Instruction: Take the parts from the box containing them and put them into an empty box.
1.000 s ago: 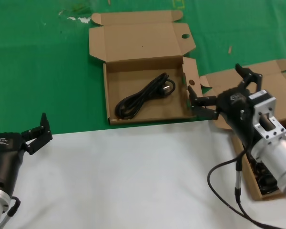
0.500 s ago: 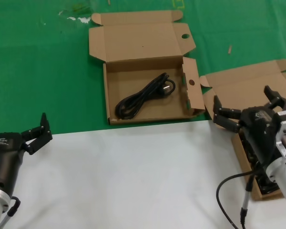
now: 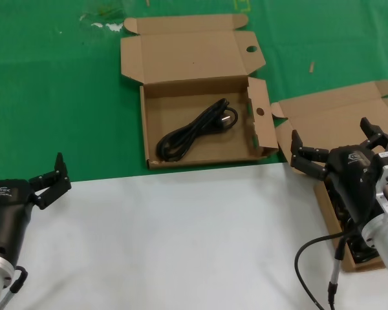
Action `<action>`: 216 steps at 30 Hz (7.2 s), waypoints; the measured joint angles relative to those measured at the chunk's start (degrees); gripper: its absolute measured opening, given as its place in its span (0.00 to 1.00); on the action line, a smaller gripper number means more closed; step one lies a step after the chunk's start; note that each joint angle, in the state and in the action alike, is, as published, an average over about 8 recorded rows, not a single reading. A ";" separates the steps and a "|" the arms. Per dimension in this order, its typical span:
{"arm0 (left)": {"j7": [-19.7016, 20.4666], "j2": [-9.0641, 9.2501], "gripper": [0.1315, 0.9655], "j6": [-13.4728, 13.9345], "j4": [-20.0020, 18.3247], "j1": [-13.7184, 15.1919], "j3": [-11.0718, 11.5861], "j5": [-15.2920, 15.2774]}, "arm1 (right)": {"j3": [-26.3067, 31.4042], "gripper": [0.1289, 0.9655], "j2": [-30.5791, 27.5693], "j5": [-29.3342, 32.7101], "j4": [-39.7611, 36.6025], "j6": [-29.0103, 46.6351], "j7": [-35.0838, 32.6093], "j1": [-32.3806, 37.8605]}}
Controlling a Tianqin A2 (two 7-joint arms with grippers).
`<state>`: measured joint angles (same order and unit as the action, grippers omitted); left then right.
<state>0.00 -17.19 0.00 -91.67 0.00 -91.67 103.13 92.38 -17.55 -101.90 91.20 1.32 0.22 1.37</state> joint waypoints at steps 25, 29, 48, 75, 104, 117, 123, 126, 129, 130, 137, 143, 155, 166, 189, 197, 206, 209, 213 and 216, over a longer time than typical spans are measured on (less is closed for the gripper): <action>0.00 0.00 1.00 0.00 0.00 0.00 0.00 0.00 | 0.00 1.00 0.00 0.00 0.00 0.00 0.00 0.00; 0.00 0.00 1.00 0.00 0.00 0.00 0.00 0.00 | 0.00 1.00 0.00 0.00 0.00 0.00 0.00 0.00; 0.02 0.00 1.00 0.00 0.00 0.00 0.00 0.00 | 0.00 1.00 0.00 0.00 0.00 0.00 0.00 0.00; 0.01 0.00 1.00 0.00 0.00 0.00 0.00 0.00 | 0.00 1.00 0.00 0.00 0.00 0.00 0.00 0.00; -0.01 0.00 1.00 0.00 0.00 0.00 0.00 0.00 | 0.00 1.00 0.00 0.00 0.00 0.00 0.00 0.00; 0.00 0.00 1.00 0.00 0.00 0.00 0.00 0.00 | 0.00 1.00 0.00 0.00 0.00 0.00 0.00 0.00; 0.00 0.00 1.00 0.00 0.00 0.00 0.00 0.00 | 0.00 1.00 0.00 0.00 0.00 0.00 0.00 0.00; 0.00 0.00 1.00 0.00 0.00 0.00 0.00 0.00 | 0.00 1.00 0.00 0.00 0.00 0.00 0.00 0.00; 0.00 0.00 1.00 0.00 0.00 0.00 0.00 0.00 | 0.00 1.00 0.00 0.00 0.00 0.00 0.00 0.00; 0.00 0.00 1.00 0.00 0.00 0.00 0.00 0.00 | 0.00 1.00 0.00 0.00 0.00 0.00 0.00 0.00; 0.00 0.00 1.00 0.00 0.00 0.00 0.00 0.00 | 0.00 1.00 0.00 0.00 0.00 0.00 0.00 0.00; 0.00 0.00 1.00 0.00 0.00 0.00 0.00 0.00 | 0.00 1.00 0.00 0.00 0.00 0.00 0.00 0.00; 0.00 0.00 1.00 0.00 0.00 0.00 0.00 0.00 | 0.00 1.00 0.00 0.00 0.00 0.00 0.00 0.00; 0.02 0.00 1.00 0.00 0.00 0.00 0.00 0.00 | 0.00 1.00 0.00 0.00 0.00 0.00 0.00 0.00; 0.01 0.00 1.00 0.00 0.00 0.00 0.00 0.00 | 0.00 1.00 0.00 0.00 0.00 0.00 0.00 0.00; 0.01 0.00 1.00 0.00 0.00 0.00 0.00 0.00 | 0.00 1.00 0.00 0.00 0.00 0.00 0.00 0.00; -0.02 0.00 1.00 0.00 0.00 0.00 0.00 0.00 | 0.00 1.00 0.00 0.00 0.00 0.00 0.00 0.00; -0.02 0.00 1.00 0.00 0.00 0.00 0.00 0.00 | 0.00 1.00 0.00 0.00 0.00 0.00 0.00 0.00; -0.01 0.00 1.00 0.00 0.00 0.00 0.00 0.00 | 0.00 1.00 0.00 0.00 0.00 0.00 0.00 0.00; 0.00 0.00 1.00 0.00 0.00 0.00 0.00 0.00 | 0.00 1.00 0.00 0.00 0.00 0.00 0.00 0.00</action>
<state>-0.01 -17.19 0.00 -91.67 0.00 -91.67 103.13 92.38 -17.55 -101.90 91.20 1.32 0.22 1.37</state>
